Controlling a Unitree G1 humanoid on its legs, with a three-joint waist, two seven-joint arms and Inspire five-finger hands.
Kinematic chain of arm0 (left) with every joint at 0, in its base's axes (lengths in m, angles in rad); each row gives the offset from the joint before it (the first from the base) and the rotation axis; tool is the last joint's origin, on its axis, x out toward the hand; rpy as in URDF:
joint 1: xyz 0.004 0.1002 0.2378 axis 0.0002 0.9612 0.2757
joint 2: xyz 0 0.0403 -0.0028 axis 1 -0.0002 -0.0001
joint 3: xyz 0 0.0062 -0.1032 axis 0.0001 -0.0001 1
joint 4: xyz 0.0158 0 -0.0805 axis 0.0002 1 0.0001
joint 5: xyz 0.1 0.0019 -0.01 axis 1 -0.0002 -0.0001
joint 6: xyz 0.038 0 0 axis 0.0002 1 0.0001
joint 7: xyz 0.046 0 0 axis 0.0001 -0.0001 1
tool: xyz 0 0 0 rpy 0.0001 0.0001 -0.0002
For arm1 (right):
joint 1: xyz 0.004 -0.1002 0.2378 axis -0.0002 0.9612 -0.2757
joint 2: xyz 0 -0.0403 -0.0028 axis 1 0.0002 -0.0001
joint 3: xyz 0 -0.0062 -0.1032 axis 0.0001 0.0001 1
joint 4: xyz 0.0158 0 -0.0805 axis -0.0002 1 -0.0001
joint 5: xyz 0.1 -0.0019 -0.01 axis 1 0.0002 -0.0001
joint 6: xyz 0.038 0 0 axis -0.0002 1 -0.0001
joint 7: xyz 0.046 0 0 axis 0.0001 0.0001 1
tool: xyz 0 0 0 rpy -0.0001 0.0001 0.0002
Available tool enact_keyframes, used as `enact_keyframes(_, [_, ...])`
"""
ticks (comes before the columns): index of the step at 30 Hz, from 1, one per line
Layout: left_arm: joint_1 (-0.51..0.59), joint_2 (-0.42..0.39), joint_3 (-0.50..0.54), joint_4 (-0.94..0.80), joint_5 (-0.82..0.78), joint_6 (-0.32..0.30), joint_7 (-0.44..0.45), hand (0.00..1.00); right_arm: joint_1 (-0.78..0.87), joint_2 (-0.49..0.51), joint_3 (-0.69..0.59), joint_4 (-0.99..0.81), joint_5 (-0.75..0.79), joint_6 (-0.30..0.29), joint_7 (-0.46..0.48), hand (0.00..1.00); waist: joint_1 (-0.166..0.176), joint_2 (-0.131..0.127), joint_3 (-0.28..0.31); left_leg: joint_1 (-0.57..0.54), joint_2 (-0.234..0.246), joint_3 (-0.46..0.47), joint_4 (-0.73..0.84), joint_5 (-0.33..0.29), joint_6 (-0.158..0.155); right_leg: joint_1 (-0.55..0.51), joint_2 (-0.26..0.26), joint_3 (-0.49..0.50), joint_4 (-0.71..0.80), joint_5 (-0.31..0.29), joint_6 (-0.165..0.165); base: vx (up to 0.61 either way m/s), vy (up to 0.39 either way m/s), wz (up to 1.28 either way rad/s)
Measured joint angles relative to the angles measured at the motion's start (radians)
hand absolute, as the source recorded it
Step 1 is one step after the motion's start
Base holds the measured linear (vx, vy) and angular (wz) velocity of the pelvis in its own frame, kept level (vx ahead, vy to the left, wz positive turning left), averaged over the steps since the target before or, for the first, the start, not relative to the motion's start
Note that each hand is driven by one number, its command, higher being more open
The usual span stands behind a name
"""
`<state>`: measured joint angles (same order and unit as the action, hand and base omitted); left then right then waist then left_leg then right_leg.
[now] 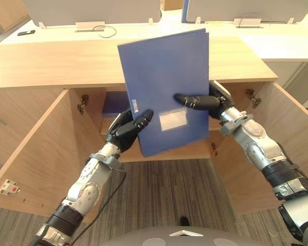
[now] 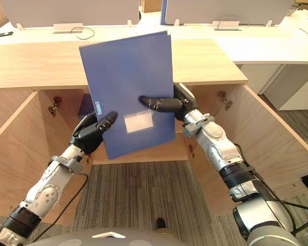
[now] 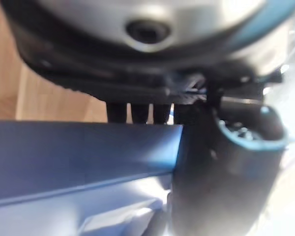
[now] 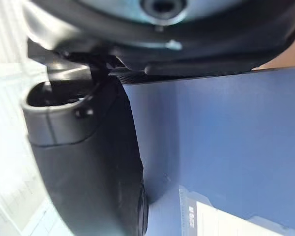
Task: Walk over to the cabinet, pick up the folder, carry it to the office cabinet, place the folder inside the office cabinet, then close the office cabinet door
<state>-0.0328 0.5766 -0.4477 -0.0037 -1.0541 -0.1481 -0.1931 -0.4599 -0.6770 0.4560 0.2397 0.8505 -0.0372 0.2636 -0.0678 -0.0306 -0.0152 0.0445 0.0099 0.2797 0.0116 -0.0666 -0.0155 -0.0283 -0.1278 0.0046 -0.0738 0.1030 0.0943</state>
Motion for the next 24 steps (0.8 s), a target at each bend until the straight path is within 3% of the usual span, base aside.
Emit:
enact_keyframes(5, [-0.001,0.141,-0.121,0.066,-0.042,0.066,-0.062,1.0,0.051,-0.077,0.132,-0.002,0.081,0.035,0.044,0.0,0.008,-0.015,-0.003,0.0,0.009,-0.006,0.022,-0.015,-0.007,0.014,0.005,-0.006,-0.003,0.002,-0.002,-0.02,-0.035,0.03])
enact_keyframes(9, [0.004,0.272,-0.298,0.08,-0.034,0.139,-0.198,1.0,0.061,-0.164,0.265,-0.029,0.097,0.054,0.08,0.0,0.01,-0.025,-0.007,0.003,0.012,-0.007,0.023,-0.018,-0.009,0.02,0.006,-0.009,-0.003,0.003,-0.003,-0.01,-0.006,0.01])
enact_keyframes(11, [0.015,0.299,-0.355,0.078,0.013,0.155,-0.252,1.0,0.089,-0.205,0.291,-0.065,0.094,0.057,0.108,0.0,0.013,-0.026,-0.007,0.01,0.015,-0.008,0.022,-0.021,-0.01,0.027,0.005,-0.01,-0.003,0.003,-0.003,0.0,0.0,0.0])
enact_keyframes(15, [0.081,0.312,-0.381,0.088,0.316,0.149,-0.333,1.0,0.202,-0.208,0.303,-0.105,0.053,0.07,0.158,0.0,0.014,-0.031,-0.009,0.025,0.021,-0.012,0.018,-0.025,-0.014,0.042,0.009,-0.014,-0.003,0.002,-0.004,-0.02,-0.016,0.01])
enact_keyframes(18, [0.089,0.209,-0.337,0.218,0.476,0.103,-0.347,1.0,0.229,-0.178,0.281,-0.087,-0.019,0.068,0.16,0.0,0.013,-0.03,-0.009,0.014,0.012,-0.013,0.006,-0.022,-0.012,0.028,0.007,-0.015,-0.003,-0.001,-0.01,-0.08,-0.043,0.01])
enact_keyframes(20, [0.089,0.06,-0.27,0.421,0.601,0.096,-0.334,1.0,0.234,-0.128,0.26,-0.032,-0.118,0.065,0.188,0.0,0.013,-0.032,-0.01,0.023,0.003,-0.016,-0.017,-0.002,-0.009,0.026,0.005,-0.024,-0.003,-0.011,-0.021,-0.07,-0.053,0.03])
enact_keyframes(22, [0.089,-0.103,-0.185,0.616,0.715,0.096,-0.284,1.0,0.252,-0.01,0.213,0.106,-0.259,0.067,0.188,0.0,0.018,-0.035,-0.008,0.031,0.0,-0.024,-0.036,0.017,-0.009,0.028,0.006,-0.035,-0.003,-0.012,-0.022,-0.03,-0.051,0.08])
enact_keyframes(23, [0.091,-0.146,-0.15,0.67,0.746,0.095,-0.273,1.0,0.252,0.021,0.201,0.153,-0.292,0.072,0.187,0.0,0.019,-0.036,-0.006,0.03,0.0,-0.027,-0.038,0.019,-0.009,0.028,0.006,-0.039,-0.003,-0.013,-0.022,-0.05,-0.047,0.1])
enact_keyframes(24, [0.099,-0.228,-0.061,0.771,0.821,0.092,-0.238,1.0,0.255,0.079,0.168,0.243,-0.35,0.081,0.172,0.0,0.026,-0.038,0.001,0.03,0.0,-0.03,-0.043,0.023,-0.008,0.028,0.005,-0.045,-0.002,-0.017,-0.022,-0.04,-0.041,0.09])
